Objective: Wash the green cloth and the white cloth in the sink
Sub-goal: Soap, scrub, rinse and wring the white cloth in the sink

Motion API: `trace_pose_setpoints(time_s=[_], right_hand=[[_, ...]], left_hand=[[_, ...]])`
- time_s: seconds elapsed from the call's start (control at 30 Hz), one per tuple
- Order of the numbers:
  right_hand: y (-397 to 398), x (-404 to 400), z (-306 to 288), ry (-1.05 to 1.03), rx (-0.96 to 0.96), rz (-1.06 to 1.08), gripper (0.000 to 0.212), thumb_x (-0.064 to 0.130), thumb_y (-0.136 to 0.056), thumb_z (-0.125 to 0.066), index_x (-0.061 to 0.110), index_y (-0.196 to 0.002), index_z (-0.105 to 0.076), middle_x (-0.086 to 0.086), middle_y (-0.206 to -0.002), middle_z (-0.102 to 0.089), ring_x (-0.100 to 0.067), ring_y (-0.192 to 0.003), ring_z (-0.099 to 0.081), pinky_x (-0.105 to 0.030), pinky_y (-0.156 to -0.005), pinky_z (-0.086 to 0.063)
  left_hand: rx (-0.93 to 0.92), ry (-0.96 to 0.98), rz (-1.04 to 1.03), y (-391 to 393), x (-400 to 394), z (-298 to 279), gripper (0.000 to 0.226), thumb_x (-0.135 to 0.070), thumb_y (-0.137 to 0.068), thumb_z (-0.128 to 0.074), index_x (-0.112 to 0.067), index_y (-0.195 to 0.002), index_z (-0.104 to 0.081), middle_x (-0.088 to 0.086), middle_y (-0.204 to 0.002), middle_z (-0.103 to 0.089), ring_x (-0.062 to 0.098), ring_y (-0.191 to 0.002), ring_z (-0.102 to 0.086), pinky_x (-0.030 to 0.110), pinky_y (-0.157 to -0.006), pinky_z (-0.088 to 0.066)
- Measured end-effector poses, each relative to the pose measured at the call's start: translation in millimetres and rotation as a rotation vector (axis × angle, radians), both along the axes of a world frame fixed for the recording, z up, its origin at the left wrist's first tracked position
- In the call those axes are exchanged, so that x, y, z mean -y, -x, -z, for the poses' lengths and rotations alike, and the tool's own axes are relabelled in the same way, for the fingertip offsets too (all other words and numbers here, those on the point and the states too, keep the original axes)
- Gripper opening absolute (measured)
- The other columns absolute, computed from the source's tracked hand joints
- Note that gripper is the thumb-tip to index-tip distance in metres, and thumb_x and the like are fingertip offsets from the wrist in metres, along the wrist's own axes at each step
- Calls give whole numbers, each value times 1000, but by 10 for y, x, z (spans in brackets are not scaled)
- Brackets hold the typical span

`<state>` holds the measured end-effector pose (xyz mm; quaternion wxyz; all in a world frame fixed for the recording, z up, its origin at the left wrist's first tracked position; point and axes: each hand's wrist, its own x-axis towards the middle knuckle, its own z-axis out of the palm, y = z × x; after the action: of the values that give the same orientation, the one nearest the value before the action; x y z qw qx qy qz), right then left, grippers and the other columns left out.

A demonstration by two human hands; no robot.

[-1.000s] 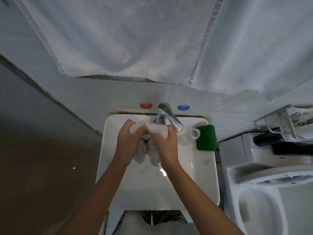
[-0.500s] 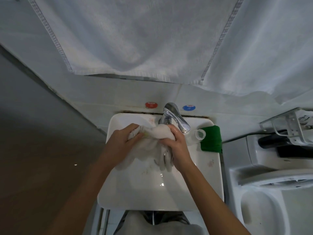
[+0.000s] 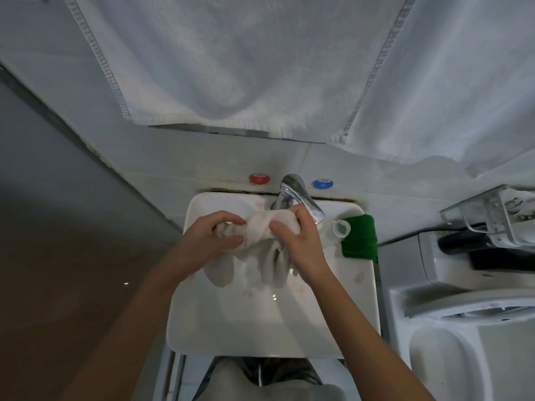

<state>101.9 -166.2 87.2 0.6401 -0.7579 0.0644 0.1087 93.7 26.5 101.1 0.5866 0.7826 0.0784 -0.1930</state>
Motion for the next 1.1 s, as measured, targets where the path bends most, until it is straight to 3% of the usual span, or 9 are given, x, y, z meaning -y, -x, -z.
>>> trace_pose_setpoints(time_s=[0.07,0.13,0.2,0.3,0.5,0.63,0.73,1.0,1.1], right_hand=[[-7,-13,5,36,70,-27,23,10,-89,-65,24,-85,-48,9,-84,-52,5,-73,-51,-13,-67,-43],[-2,-29,25,75,126,-43,20,8,-90,-63,21,-86,-48,11,-84,-50,8,-74,-50,-8,-68,-40],[0,-37,36,93,155,-30,15,9,-91,-61,19,-89,-50,12,-85,-51,9,-77,-51,-7,-70,-39],[12,-57,67,45,137,58,5,13,-93,-60,13,-92,-55,10,-86,-55,7,-76,-52,-9,-71,-41],[12,-288,-65,-139,-82,178,26,26,-87,-68,14,-69,-53,4,-65,-49,-7,-63,-47,-19,-61,-42],[-100,-561,-134,-287,-247,388,16,20,-77,-67,12,-67,-58,-7,-65,-55,-21,-66,-55,-40,-68,-50],[9,-680,-220,-324,-282,419,17,4,-84,-57,8,-69,-54,-12,-66,-54,-26,-66,-54,-37,-63,-47],[-176,-615,-94,-157,-272,336,19,4,-90,-51,4,-71,-54,-4,-62,-54,-21,-58,-53,-28,-55,-46],[27,-629,-50,-200,-301,301,20,11,-90,-52,10,-71,-58,-5,-65,-60,-22,-64,-57,-37,-63,-50]], left_hand=[[-53,-180,43,-32,0,4,37,-20,-73,-80,-32,-103,-60,-7,-95,-59,15,-90,-57,27,-77,-47],[16,-380,71,-69,-5,-21,20,-27,-73,-80,-23,-81,-62,-11,-73,-57,11,-71,-53,23,-61,-40],[76,-488,96,-69,-18,-29,38,-46,-69,-75,-19,-58,-50,-8,-52,-46,10,-54,-42,27,-53,-30],[126,-293,80,-42,2,26,43,-62,-65,-52,-20,-61,-45,-12,-55,-43,5,-53,-38,28,-56,-31],[211,43,-246,102,369,127,11,-27,-92,-49,-33,-99,-56,-15,-95,-62,-7,-84,-59,13,-73,-47],[262,-18,-485,131,737,-41,26,-21,-94,-54,-19,-69,-52,-12,-60,-55,-2,-56,-53,6,-53,-40],[270,24,-681,38,812,-29,40,-20,-94,-53,-16,-56,-41,-11,-44,-42,3,-45,-41,11,-46,-35],[306,-72,-703,195,1002,-47,47,-10,-94,-49,-18,-52,-31,-6,-47,-31,4,-43,-37,11,-45,-31],[313,-83,-750,9,884,9,47,-7,-92,-51,-19,-51,-31,-5,-47,-31,3,-42,-36,11,-45,-29]])
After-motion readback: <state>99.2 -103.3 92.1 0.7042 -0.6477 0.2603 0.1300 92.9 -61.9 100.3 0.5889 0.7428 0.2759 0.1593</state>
